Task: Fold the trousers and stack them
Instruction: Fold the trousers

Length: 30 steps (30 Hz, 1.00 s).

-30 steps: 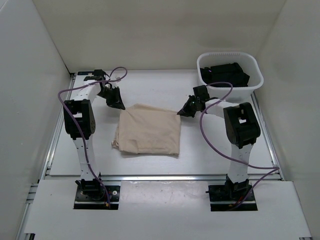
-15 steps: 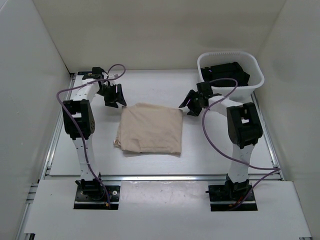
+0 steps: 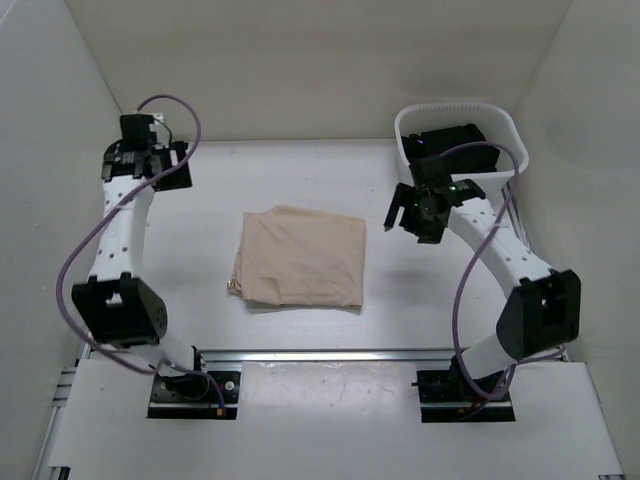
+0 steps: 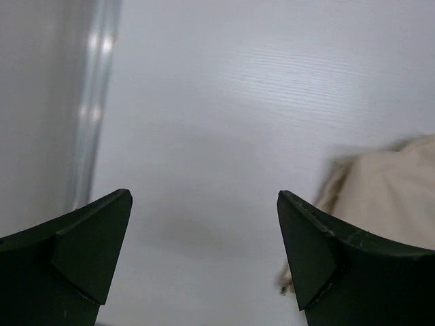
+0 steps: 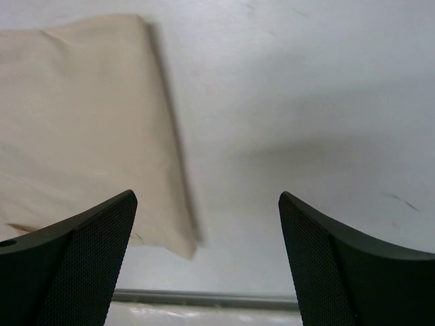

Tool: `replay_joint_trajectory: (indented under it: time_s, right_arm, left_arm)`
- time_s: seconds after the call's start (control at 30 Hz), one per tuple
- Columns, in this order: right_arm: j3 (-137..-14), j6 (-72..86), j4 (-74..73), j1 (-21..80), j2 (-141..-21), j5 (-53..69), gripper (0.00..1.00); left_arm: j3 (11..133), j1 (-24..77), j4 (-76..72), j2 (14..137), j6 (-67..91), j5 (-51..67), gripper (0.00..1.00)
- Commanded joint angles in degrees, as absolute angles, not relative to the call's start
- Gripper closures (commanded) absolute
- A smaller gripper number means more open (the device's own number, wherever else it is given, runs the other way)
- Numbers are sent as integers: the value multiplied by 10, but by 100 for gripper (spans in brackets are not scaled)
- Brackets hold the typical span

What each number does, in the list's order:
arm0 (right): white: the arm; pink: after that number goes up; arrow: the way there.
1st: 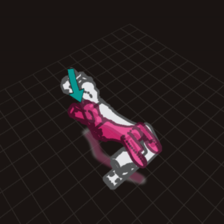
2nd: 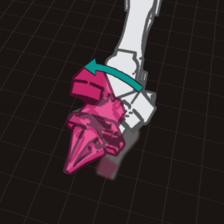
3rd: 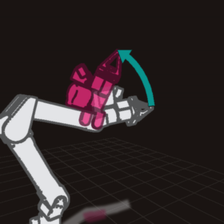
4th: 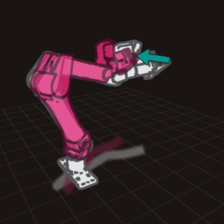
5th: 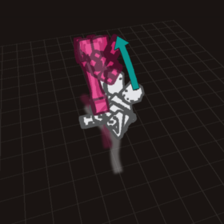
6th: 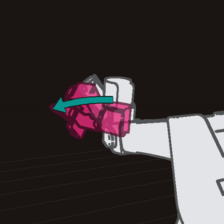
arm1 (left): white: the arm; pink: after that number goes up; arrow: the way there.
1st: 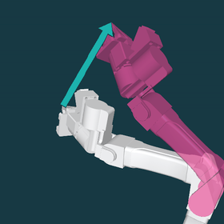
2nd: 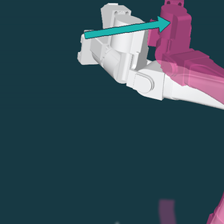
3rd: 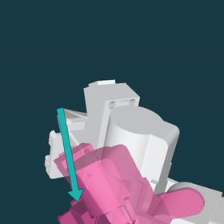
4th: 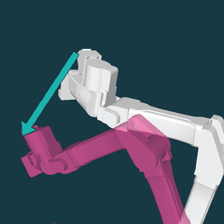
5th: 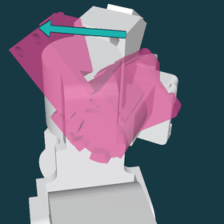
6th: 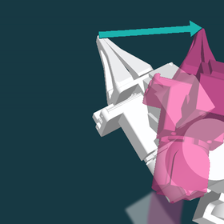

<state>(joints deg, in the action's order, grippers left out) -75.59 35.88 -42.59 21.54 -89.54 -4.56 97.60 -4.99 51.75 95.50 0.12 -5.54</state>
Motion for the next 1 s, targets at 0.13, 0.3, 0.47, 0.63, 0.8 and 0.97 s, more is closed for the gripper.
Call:
replay_joint_trajectory:
  time_s: [0.13,0.3,0.47,0.63,0.8,0.97]
  right_arm:
    - [-749,323,-680,201,-732,-221,6]
    - [-742,334,-702,201,-647,-247,3]
    - [-736,334,-709,201,-628,-252,2]
    - [-730,334,-702,201,-623,-252,2]
    - [-719,328,-695,201,-618,-252,2]
    - [-708,305,-663,201,-606,-256,2]
  left_arm:
    - [804,-160,547,731,0,-234,0]
    - [673,-165,534,589,0,-224,0]
    - [660,-165,540,552,0,-213,0]
    - [660,-165,540,547,0,-242,0]
    - [660,-177,540,530,0,-236,0]
    - [655,-188,545,530,0,-208,0]
